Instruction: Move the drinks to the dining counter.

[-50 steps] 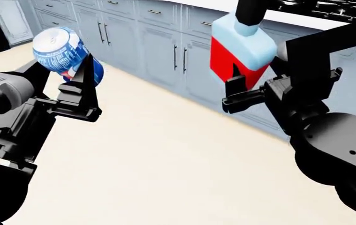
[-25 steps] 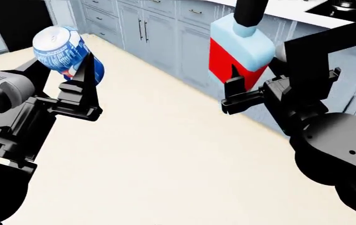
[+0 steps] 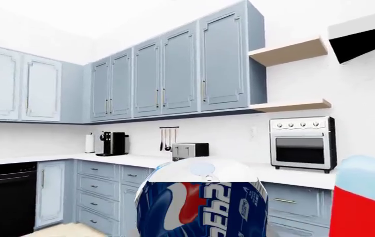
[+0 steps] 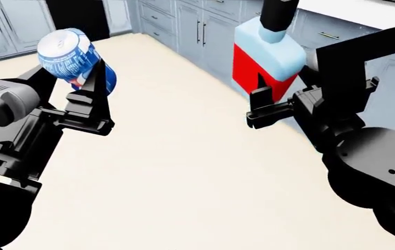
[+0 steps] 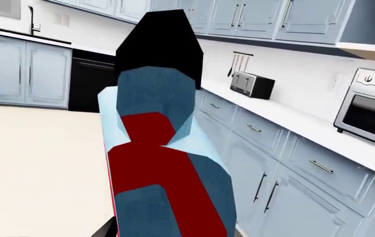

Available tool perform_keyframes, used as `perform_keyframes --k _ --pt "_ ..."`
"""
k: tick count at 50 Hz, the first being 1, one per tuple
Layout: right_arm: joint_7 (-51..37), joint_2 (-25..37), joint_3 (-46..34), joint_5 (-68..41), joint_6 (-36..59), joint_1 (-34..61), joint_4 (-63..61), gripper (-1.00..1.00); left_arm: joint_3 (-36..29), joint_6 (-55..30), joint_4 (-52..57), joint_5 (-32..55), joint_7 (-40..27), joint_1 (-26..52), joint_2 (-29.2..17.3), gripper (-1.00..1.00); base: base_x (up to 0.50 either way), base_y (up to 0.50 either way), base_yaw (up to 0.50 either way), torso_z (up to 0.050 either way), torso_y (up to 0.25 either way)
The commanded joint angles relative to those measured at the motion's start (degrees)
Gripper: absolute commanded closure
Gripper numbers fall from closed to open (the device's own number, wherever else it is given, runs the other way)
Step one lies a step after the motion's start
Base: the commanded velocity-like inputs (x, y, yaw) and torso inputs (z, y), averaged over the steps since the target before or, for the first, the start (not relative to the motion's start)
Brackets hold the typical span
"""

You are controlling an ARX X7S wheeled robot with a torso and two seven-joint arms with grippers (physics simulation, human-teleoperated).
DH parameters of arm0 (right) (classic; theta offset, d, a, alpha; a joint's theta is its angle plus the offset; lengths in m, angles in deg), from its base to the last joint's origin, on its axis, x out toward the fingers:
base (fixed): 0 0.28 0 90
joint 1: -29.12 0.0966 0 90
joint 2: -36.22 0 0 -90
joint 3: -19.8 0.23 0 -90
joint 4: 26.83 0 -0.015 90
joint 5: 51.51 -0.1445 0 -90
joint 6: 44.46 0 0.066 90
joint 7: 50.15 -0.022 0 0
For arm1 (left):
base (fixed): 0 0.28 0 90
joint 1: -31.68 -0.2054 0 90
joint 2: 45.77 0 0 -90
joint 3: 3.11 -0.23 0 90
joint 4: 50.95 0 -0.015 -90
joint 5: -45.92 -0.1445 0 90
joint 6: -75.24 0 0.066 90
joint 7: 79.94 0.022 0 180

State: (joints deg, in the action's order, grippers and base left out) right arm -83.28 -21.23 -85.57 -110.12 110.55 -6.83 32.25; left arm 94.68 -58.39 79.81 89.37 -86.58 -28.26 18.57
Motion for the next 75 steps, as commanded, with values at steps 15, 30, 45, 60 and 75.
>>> perform_keyframes --k 15,30,45,60,75 --pt "-0.1 0.1 0.5 1.6 0.2 1.5 -0.5 1.00 0.3 0.3 0.1 1.6 -1.1 0.5 -0.4 1.00 0.00 0.00 0.50 0.001 0.001" --pt "-0.5 0.6 0.7 1.2 -0.1 0.7 -0.9 1.00 0.2 0.3 0.3 1.9 -1.4 0.4 -0.7 1.00 0.00 0.00 0.50 0.000 0.001" --pt "-2.2 0.2 0.7 0.1 1.3 1.1 0.1 1.00 0.1 0.7 0.2 2.1 -1.5 0.0 -0.9 1.00 0.00 0.00 0.50 0.001 0.001" --pt "-4.7 -0.2 0.6 -0.8 3.6 2.4 1.5 1.00 -0.4 0.8 -0.1 2.1 -1.7 0.6 -1.0 1.00 0.01 0.02 0.50 0.001 0.002" --pt "-5.5 0.1 0.5 -1.1 3.6 2.2 1.5 1.00 -0.5 1.2 -0.1 2.2 -1.9 0.4 -1.3 1.00 0.08 0.39 0.45 0.001 0.002"
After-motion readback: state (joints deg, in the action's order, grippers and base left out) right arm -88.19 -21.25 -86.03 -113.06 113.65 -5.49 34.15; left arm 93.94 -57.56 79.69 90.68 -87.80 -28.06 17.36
